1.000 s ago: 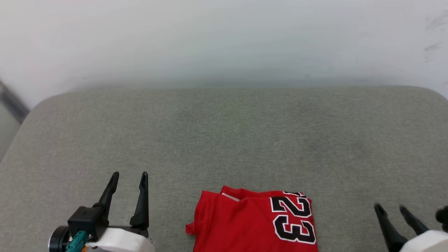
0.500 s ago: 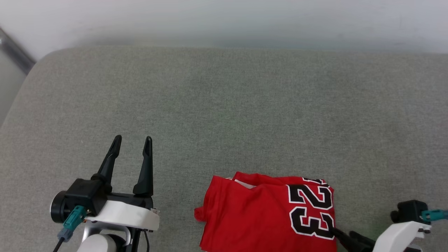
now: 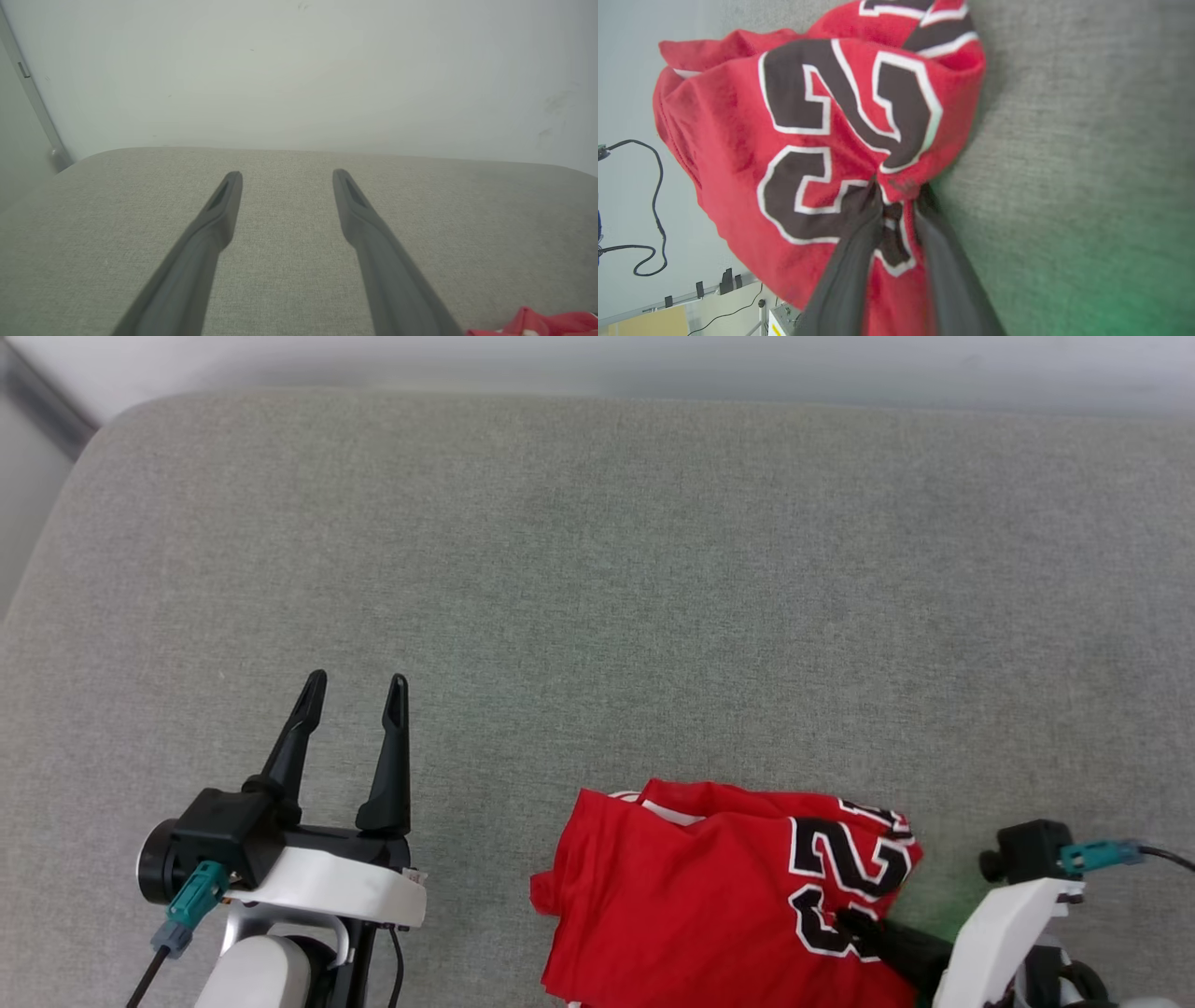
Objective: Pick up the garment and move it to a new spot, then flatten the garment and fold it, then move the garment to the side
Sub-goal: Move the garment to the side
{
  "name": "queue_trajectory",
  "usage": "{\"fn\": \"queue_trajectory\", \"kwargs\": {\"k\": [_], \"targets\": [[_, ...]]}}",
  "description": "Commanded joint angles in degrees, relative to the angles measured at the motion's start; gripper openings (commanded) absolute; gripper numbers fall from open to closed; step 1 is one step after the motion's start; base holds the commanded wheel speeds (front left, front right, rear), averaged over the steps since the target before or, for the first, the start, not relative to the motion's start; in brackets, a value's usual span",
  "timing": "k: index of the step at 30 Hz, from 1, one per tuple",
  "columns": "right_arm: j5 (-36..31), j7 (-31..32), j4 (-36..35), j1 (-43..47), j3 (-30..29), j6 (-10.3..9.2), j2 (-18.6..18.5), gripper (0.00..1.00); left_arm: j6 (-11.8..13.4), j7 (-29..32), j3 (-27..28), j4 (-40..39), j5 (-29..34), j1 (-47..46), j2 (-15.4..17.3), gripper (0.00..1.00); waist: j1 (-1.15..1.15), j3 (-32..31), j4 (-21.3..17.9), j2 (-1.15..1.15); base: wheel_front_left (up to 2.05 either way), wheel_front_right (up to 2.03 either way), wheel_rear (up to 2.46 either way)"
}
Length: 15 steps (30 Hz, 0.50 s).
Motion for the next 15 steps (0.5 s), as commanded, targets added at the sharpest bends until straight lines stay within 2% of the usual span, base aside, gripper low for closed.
{"fn": "queue_trajectory", "kwargs": {"k": [1,7,11,15], "targets": [[-0.03,0.09,1.58,0.40,1.68,-0.12,0.27,0.00,-0.38,-0.25,0.35,0.25,0.31,-0.30,-0.27,1.00,0.00,-0.56,-0.15,0.00,0.00,0.00,0.00],[-1.77,-2.33,-0.06,-1.66,2.99,-0.09,-3.40,0.00,-1.34,-0.26,1.04,1.07,1.61,1.17,-1.15,1.00,0.00,-3.52,-1.83,0.00,0.00,0.00,0.00],[-7.32,-3.70,0.44,-2.79,3.01,-0.09,-6.18,0.00,-1.60,-0.26,1.48,1.03,2.39,2.22,-1.44,1.00,0.00,-5.49,-4.44,0.00,0.00,0.00,0.00],[-13.42,-3.31,0.84,-3.79,1.88,-0.09,-7.85,0.00,-1.65,-0.26,1.99,0.50,2.88,3.59,-1.44,1.00,0.00,-6.55,-8.63,0.00,0.00,0.00,0.00]]}}
